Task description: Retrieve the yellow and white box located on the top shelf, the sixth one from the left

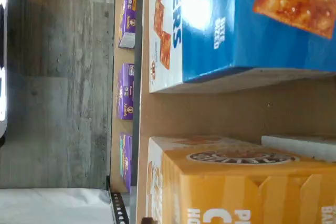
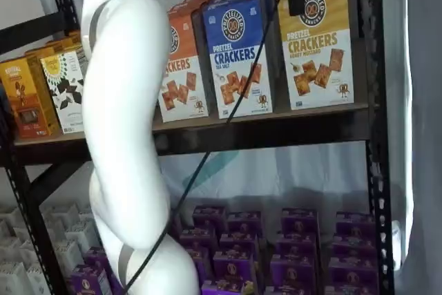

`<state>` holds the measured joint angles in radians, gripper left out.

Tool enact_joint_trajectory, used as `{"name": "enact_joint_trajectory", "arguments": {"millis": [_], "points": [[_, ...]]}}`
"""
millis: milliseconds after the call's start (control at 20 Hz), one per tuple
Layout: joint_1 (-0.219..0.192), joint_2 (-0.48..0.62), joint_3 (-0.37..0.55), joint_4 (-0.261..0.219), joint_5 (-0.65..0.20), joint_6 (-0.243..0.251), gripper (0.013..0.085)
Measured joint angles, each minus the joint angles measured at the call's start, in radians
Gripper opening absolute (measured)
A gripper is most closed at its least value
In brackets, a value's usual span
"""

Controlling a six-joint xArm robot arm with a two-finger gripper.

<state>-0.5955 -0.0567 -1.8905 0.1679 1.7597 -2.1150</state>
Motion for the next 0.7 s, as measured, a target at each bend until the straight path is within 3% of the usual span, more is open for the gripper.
{"name": "enact_joint_trajectory", "arguments": {"millis": [200,650,700], "points": [[-0.006,-0.001,-0.002,0.013,0.002,-0.001,0.0690],[-0.007,-0.017,0.020,0.009,-0.017,-0.006,0.0690],[-0.008,-0.017,0.021,0.011,-0.018,-0.007,0.0650]]}}
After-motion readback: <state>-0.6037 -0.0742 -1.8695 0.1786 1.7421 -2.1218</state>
